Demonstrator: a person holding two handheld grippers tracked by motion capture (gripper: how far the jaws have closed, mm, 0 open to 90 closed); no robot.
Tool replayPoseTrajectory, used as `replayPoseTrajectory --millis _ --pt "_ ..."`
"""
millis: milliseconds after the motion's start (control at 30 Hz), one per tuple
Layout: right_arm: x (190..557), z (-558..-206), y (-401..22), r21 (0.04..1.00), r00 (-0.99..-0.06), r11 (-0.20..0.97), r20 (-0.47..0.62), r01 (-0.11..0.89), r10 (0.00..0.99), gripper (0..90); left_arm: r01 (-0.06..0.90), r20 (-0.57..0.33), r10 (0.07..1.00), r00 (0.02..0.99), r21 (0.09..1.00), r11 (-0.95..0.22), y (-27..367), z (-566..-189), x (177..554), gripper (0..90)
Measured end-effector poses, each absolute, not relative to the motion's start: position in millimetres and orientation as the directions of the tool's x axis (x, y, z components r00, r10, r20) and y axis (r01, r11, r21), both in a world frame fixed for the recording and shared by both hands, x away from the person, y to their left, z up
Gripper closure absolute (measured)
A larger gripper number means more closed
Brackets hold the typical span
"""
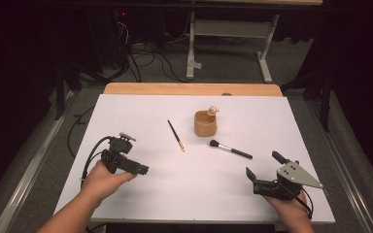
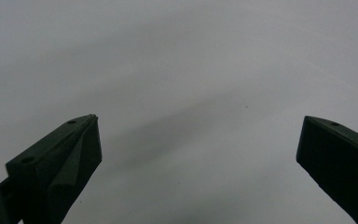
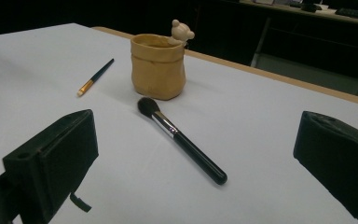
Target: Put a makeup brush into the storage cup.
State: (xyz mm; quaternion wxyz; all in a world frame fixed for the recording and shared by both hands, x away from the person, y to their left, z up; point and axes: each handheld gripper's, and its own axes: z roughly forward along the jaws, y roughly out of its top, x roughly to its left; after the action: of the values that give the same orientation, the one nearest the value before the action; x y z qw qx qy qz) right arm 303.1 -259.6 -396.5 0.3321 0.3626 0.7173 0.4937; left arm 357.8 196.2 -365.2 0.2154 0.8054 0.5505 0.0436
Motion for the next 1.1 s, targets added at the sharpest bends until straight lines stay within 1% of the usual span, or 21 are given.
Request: replayPoseTrajectory --millis 100,167,367,833,1100 --pt "304 -396 -260 0.949 -0.518 0.249 -0.117 0.192 0.847 1.1 0.88 -0.181 0.91 0.372 0.379 -0.284 195 -364 363 0.6" --pt "303 -396 -260 0.95 -0.518 0.248 -0.118 0.189 0.847 1.1 0.898 -0.197 0.917 0.346 0.352 -0.264 193 -361 371 0.6" --pt "304 -396 -263 0.952 -0.521 0.242 -0.113 0.186 0.846 1.1 0.907 -0.202 0.919 0.338 0.329 -0.261 186 -355 381 0.7" --pt "302 -397 -265 0.954 -0.523 0.232 -0.102 0.19 0.846 1.1 0.91 -0.196 0.925 0.325 0.33 -0.249 163 -342 404 1.7" --pt "299 -395 -259 0.95 -0.539 0.261 -0.13 0.174 0.832 1.1 0.912 -0.206 0.922 0.327 0.325 -0.251 150 -339 415 2.1"
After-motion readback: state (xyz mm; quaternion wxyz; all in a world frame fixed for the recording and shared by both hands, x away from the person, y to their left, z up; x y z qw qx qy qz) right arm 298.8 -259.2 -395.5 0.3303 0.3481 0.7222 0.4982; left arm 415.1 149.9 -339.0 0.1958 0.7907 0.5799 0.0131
